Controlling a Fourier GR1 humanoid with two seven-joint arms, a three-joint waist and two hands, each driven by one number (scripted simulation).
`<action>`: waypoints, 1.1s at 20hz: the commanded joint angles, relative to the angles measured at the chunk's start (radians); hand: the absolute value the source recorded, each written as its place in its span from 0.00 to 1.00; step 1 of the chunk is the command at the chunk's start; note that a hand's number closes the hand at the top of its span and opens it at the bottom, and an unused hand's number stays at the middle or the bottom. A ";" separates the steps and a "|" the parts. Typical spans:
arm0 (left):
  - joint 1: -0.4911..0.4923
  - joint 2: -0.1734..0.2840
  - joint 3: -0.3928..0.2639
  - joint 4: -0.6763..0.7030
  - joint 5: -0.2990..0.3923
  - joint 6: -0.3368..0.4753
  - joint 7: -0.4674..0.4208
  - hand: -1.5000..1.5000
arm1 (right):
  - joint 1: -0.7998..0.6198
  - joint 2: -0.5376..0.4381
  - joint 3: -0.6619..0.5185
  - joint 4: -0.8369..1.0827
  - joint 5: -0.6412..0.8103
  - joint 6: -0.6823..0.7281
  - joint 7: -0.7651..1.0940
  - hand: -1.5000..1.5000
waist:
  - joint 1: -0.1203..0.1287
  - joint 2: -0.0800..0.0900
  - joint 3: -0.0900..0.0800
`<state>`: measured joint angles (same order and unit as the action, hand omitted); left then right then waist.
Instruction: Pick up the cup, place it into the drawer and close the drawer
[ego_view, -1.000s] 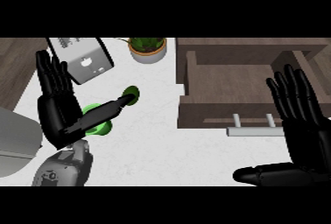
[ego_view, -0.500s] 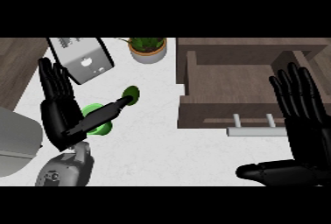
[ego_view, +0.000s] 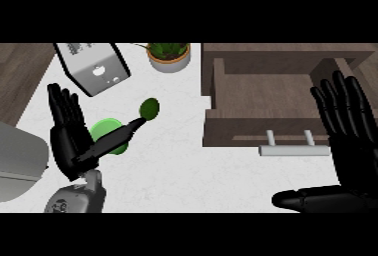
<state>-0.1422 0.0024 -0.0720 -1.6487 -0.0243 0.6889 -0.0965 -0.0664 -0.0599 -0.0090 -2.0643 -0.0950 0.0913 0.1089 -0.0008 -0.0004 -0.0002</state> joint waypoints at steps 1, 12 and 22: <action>0.037 -0.001 0.050 0.046 0.035 -0.026 -0.067 0.00 | 0.048 0.005 0.015 -0.052 -0.013 0.008 0.029 0.00 | -0.001 0.000 0.000; 0.092 -0.002 0.067 0.234 0.198 -0.038 -0.289 0.00 | -0.050 -0.011 -0.031 0.047 -0.026 0.012 0.005 0.00 | 0.001 0.001 0.000; 0.014 0.018 0.194 0.484 0.280 -0.173 -0.417 0.00 | -0.086 -0.023 -0.033 0.024 -0.021 0.003 0.057 0.00 | -0.001 0.001 0.000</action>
<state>-0.0650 0.0057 0.0572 -1.3002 0.2170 0.5741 -0.4553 -0.1105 -0.0792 -0.0462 -2.0392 -0.1260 0.1086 0.1349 -0.0008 0.0005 -0.0001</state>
